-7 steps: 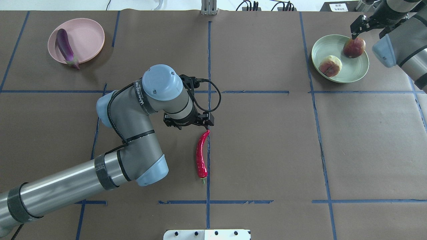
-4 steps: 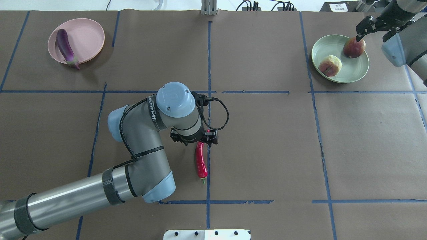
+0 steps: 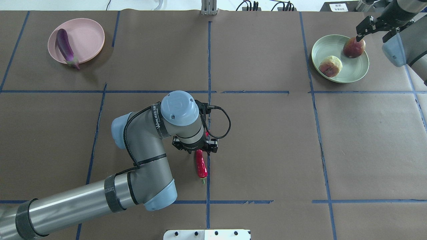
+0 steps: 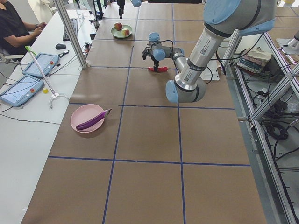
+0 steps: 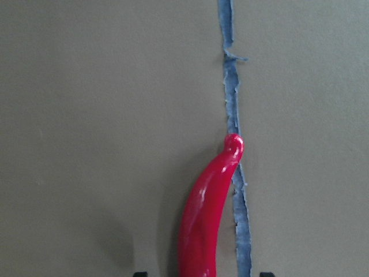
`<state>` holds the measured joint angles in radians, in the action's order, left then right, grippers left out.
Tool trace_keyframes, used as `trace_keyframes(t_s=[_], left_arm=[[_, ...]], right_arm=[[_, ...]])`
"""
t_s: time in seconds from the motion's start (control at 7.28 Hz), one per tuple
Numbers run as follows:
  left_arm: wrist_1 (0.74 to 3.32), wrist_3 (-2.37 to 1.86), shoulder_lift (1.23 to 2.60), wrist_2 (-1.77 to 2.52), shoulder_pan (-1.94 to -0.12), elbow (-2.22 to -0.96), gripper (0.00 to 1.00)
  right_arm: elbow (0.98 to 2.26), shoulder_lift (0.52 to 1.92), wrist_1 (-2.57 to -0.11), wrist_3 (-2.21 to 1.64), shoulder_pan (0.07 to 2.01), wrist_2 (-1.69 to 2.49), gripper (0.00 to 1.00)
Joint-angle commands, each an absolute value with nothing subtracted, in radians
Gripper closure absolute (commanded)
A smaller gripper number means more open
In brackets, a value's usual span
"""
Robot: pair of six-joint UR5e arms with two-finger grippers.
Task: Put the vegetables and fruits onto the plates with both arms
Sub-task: 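Lower the left gripper onto the red chili pepper and grasp it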
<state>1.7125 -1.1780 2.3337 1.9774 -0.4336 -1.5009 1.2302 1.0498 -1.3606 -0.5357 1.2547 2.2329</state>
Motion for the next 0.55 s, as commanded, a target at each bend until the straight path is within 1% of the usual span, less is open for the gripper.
trace_keyframes(t_s=[0.0, 0.14, 0.27, 0.41], left_arm=[[1.71, -1.178, 2.33, 1.977, -0.433, -1.5, 0.65], [1.704, -1.178, 2.332, 1.979, -0.433, -1.5, 0.94], [1.703, -1.178, 2.324, 1.98, -0.434, -1.514, 1.0], [1.672, -1.178, 2.318, 1.98, -0.446, -1.59, 1.0]], right_arm=[[1.23, 1.054, -1.361, -0.537, 1.255, 2.235, 0.0], [1.23, 1.055, -1.359, -0.537, 1.255, 2.261, 0.0], [1.23, 1.058, -1.359, -0.537, 1.255, 2.269, 0.0], [1.239, 1.063, -1.359, -0.538, 1.256, 2.287, 0.0]])
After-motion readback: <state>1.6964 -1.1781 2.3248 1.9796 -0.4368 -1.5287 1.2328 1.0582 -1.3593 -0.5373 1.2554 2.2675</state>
